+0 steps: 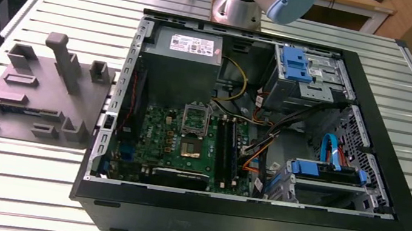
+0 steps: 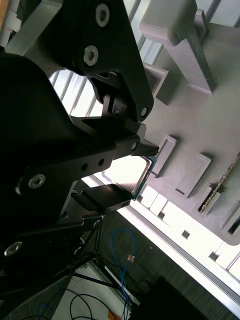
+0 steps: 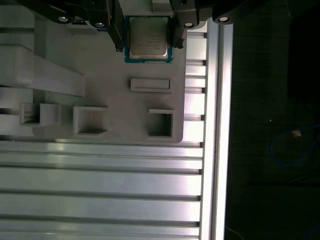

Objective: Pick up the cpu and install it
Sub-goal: 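Pick up the cpu and move it towards the insertion slot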

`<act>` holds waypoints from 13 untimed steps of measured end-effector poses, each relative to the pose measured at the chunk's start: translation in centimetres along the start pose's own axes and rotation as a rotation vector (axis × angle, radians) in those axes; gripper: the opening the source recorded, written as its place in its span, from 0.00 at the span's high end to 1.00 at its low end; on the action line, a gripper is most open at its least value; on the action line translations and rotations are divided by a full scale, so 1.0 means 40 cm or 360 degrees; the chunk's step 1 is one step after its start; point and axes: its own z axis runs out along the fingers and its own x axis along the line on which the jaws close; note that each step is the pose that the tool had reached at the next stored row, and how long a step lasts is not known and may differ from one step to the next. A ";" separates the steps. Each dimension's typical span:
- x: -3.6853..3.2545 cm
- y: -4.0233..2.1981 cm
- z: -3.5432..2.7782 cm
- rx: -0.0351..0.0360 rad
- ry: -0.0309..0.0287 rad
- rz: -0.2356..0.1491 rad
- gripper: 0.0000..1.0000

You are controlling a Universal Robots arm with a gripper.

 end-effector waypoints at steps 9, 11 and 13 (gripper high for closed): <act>0.000 0.000 -0.007 0.0000 0.00002 0.0000 0.53; 0.000 0.000 -0.010 0.0000 0.00000 0.0000 0.53; 0.000 0.000 -0.011 0.0000 -0.00004 0.0000 0.53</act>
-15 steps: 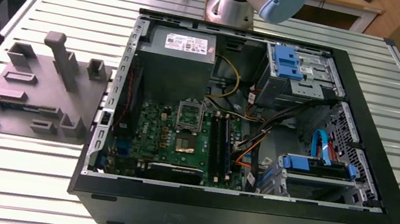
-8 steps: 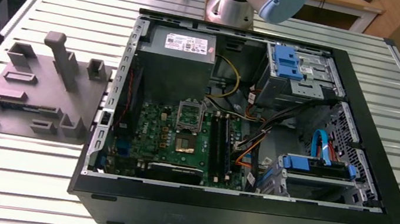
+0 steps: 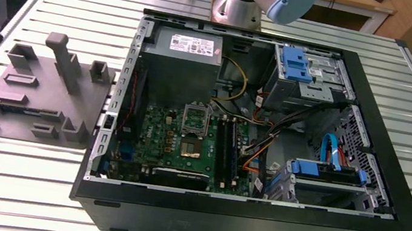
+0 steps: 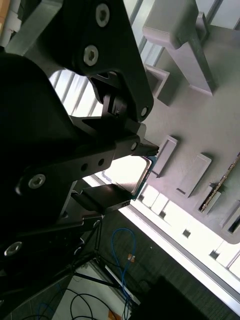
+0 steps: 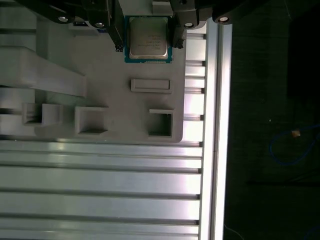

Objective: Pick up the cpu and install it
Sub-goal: 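Pick up the cpu and move it towards the insertion slot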

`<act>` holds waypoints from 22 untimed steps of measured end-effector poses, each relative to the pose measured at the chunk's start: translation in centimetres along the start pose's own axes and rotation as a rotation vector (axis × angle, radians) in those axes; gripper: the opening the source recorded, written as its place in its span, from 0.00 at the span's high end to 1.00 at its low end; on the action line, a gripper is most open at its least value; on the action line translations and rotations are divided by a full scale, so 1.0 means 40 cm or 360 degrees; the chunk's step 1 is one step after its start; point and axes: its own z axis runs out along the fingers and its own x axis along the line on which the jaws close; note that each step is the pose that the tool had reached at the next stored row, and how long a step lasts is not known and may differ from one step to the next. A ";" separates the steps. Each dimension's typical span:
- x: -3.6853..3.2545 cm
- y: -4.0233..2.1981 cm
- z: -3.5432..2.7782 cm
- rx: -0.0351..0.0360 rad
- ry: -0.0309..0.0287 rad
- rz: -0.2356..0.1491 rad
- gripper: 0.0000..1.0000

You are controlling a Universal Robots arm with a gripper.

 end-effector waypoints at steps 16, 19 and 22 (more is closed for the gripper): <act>0.000 0.000 -0.013 0.0000 0.00005 0.0000 0.53; 0.000 0.001 -0.015 0.0000 0.00001 0.0000 0.53; 0.000 0.001 -0.017 0.0000 0.00004 0.0000 0.53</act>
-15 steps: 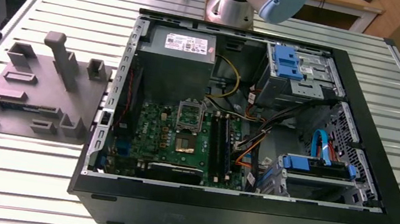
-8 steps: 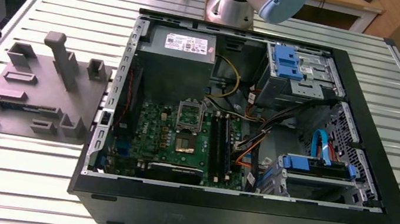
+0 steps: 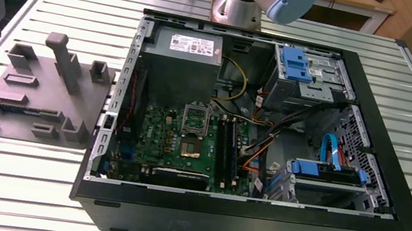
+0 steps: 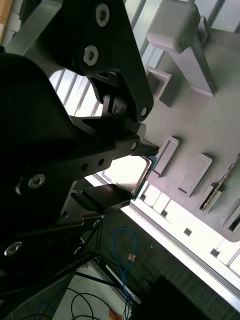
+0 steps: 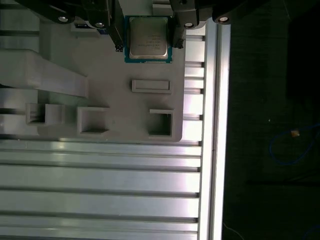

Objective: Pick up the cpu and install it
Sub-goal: 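Pick up the cpu and move it towards the insertion slot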

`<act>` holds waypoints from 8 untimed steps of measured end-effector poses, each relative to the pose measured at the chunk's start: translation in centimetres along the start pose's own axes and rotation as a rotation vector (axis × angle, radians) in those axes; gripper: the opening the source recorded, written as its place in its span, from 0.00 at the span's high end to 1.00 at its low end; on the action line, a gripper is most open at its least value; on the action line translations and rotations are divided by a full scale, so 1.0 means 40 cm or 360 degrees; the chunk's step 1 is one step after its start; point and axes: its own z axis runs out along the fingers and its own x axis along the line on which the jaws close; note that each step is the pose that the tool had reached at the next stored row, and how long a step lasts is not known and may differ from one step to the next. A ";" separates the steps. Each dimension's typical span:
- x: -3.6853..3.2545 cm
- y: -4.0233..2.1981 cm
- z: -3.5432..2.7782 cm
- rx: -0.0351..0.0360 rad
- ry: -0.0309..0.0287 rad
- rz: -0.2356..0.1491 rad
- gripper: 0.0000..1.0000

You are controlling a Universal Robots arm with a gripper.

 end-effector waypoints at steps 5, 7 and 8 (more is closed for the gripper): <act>0.000 0.000 -0.002 0.0000 -0.00002 0.0000 0.53; 0.000 0.000 -0.003 0.0000 -0.00001 0.0000 0.53; 0.000 0.000 -0.004 0.0000 0.00000 0.0000 0.53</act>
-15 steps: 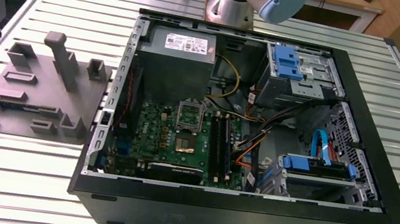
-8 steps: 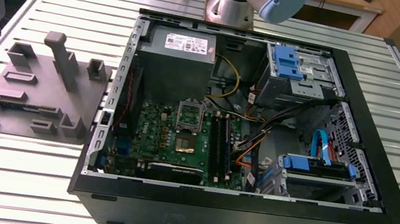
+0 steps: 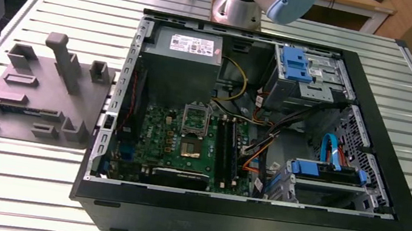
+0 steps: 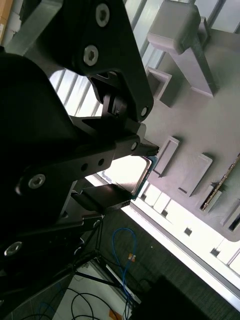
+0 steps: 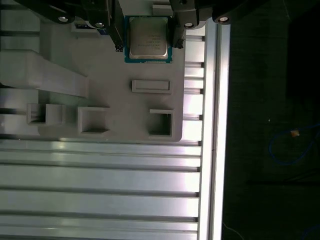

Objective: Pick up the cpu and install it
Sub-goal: 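Pick up the cpu and move it towards the insertion slot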

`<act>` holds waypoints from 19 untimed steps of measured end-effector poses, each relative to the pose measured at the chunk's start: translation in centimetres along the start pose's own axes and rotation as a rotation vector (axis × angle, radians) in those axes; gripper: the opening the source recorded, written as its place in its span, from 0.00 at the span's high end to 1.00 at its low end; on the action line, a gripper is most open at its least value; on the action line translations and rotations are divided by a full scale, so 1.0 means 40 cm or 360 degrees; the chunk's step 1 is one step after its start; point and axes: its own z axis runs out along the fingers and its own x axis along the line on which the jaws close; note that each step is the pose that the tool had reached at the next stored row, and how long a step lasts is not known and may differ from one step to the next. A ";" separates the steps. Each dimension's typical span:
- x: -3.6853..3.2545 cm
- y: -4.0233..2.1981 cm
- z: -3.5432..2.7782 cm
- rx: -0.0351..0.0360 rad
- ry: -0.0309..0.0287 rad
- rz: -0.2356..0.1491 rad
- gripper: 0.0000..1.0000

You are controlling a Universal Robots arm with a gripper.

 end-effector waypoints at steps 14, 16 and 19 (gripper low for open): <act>0.000 0.000 -0.012 0.0000 -0.00002 0.0000 0.53; 0.000 0.001 -0.020 0.0000 0.00000 0.0000 0.53; 0.000 0.001 -0.021 0.0000 0.00000 0.0000 0.53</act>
